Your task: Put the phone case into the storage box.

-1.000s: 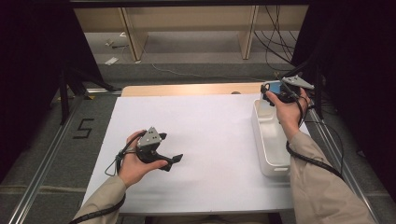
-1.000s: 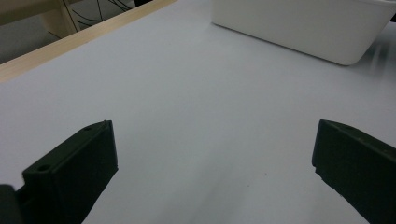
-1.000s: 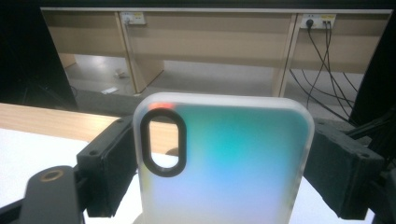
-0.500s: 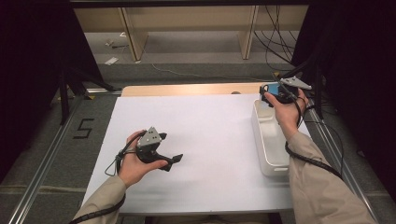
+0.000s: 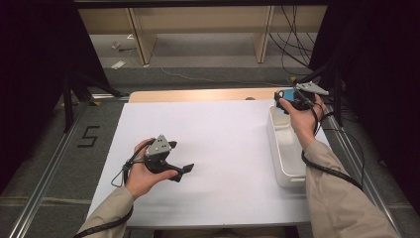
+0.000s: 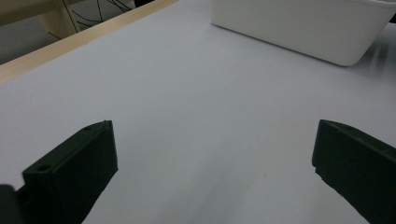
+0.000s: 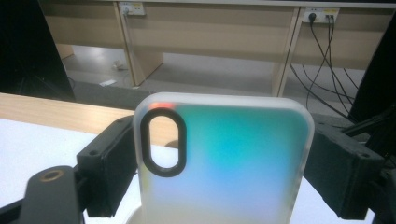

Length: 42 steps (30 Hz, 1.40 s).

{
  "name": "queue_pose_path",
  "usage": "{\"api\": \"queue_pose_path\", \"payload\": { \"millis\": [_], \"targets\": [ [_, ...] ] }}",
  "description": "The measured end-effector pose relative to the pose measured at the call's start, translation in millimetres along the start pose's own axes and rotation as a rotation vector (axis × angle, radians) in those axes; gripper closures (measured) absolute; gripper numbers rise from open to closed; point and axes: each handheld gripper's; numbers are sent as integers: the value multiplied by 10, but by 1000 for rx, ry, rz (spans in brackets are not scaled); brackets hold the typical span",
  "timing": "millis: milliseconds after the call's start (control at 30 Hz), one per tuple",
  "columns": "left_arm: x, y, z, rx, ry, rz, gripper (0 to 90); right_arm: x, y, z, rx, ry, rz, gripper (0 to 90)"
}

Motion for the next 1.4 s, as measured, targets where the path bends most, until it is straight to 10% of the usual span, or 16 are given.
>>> {"api": "queue_pose_path", "payload": {
  "millis": [1400],
  "targets": [
    [-1,-1,-1,0,-2,-1,0,-116,-58,52,3,-34,27,178]
  ]
}}
Point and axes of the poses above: each handheld gripper's, and its own axes: x roughly backward along the jaws, y roughly out of its top, z roughly to its left, and after that the axes turned 14 degrees about z, right-handed
